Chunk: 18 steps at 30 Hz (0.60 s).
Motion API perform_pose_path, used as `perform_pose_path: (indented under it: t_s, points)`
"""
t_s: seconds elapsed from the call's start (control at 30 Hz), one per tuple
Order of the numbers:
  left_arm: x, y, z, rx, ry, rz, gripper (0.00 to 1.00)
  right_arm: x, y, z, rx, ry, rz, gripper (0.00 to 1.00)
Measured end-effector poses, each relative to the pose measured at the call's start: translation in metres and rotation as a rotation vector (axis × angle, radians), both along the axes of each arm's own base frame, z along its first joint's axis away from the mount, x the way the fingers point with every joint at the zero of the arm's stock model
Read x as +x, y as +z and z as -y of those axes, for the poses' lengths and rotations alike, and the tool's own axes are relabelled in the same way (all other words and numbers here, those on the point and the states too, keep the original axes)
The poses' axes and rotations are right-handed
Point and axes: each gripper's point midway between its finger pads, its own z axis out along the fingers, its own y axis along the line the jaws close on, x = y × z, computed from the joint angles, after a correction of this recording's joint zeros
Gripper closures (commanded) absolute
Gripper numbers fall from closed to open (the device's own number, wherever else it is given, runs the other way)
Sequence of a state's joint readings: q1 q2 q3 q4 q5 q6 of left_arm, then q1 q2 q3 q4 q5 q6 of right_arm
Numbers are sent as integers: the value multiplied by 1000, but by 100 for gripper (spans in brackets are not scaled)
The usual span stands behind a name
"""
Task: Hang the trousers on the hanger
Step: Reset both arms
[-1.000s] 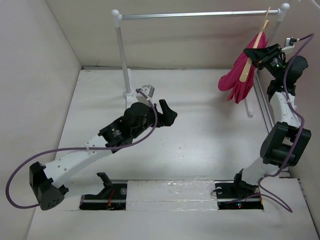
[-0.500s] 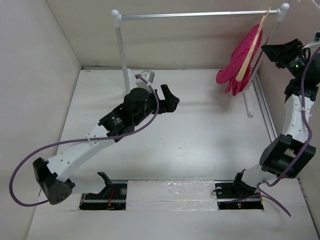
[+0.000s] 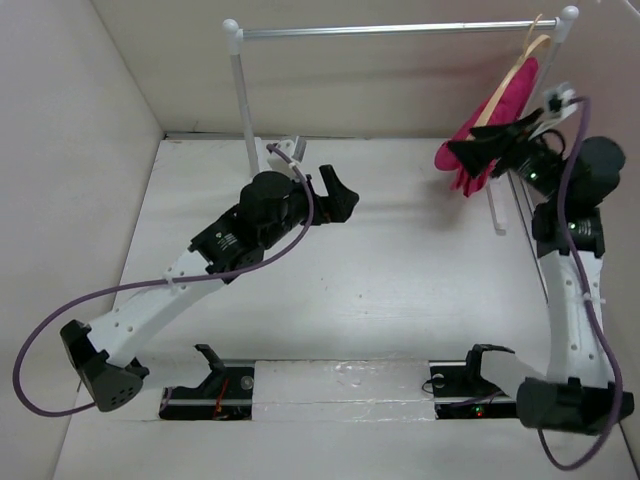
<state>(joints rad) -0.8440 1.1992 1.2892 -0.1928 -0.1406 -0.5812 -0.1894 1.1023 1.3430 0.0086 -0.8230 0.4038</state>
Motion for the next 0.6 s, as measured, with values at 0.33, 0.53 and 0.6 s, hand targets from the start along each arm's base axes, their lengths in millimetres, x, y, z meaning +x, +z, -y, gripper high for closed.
perform_pose_path:
  t_s: [0.33,0.53,0.6]
  points:
    - [-41,-58,-74,16,130,-64,4,-96,-142,-48,-240,54,-148,19]
    - [-54,-94,-88,28,159,-142,5,-113,-198,-34,-306,0,-274,19]
    - [-52,-95,-86,33,159,-146,3,-109,-198,-32,-319,-9,-287,19]
